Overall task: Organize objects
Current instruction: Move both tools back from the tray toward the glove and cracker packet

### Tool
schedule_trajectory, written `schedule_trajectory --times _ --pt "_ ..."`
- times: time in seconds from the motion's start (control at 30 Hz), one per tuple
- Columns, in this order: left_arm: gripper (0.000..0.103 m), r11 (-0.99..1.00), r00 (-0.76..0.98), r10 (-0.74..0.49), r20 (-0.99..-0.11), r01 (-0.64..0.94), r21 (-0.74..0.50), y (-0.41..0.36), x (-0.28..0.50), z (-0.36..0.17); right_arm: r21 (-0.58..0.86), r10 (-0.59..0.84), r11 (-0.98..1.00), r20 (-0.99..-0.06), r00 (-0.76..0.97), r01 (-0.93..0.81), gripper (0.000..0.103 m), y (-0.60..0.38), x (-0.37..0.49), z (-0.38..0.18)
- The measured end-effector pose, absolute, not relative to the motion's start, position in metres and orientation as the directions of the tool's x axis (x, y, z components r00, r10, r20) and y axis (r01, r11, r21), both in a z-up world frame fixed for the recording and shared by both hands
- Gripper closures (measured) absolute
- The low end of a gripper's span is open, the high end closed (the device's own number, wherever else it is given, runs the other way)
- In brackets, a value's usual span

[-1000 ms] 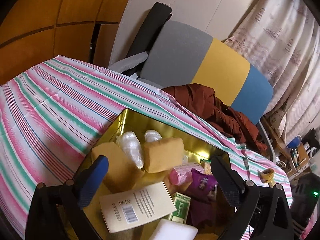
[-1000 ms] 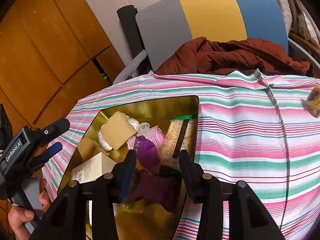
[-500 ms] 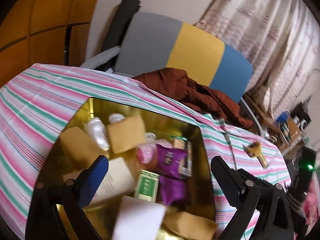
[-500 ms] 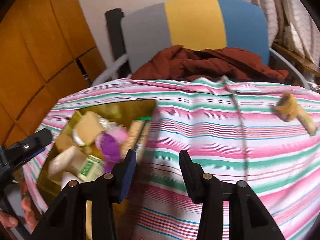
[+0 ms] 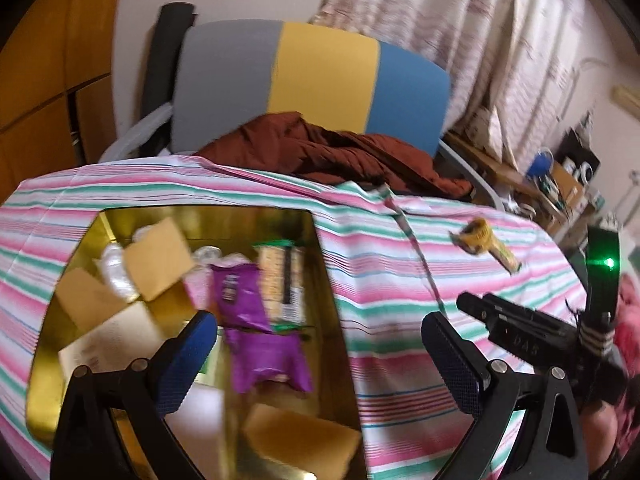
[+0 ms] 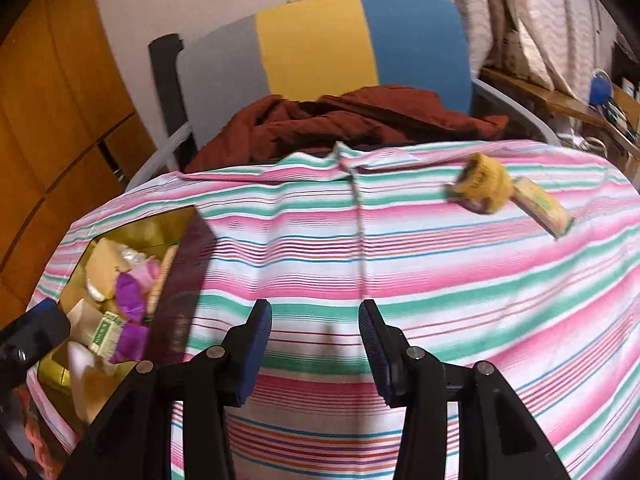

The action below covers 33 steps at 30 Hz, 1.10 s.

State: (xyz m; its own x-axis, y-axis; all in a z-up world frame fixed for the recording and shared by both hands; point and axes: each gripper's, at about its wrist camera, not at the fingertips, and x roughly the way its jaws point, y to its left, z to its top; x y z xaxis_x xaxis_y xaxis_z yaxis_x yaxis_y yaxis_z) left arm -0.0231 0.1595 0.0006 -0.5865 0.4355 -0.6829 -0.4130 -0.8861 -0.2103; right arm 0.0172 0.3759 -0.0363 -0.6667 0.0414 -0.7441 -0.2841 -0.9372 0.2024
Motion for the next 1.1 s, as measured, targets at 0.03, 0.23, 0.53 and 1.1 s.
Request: schedule_trajectory --times 0.03,0.23,0.53,1.1 --pt "0.0 -0.88 -0.575 0.442 -0.688 -0.426 -0.21 0.166 -0.022 0.0 0.203 0.047 -0.934 -0.746 -0.665 -0.294 0.057 0.382 0.019 -0.038" --pt "0.0 -0.836 -0.507 0.486 -0.712 -0.507 -0.21 0.211 -0.015 -0.006 0.19 0.08 -0.926 -0.745 -0.662 -0.327 0.055 0.414 0.03 -0.041" --pt "0.0 -0.787 -0.413 0.515 -0.751 -0.574 -0.225 0.266 -0.011 -0.018 0.147 0.153 -0.903 -0.769 -0.62 -0.404 0.055 0.464 0.04 -0.054" --pt "0.0 -0.771 -0.29 0.483 -0.826 -0.588 -0.244 0.308 -0.03 -0.057 0.043 0.303 -0.876 -0.726 -0.617 -0.481 0.023 0.61 0.009 -0.057"
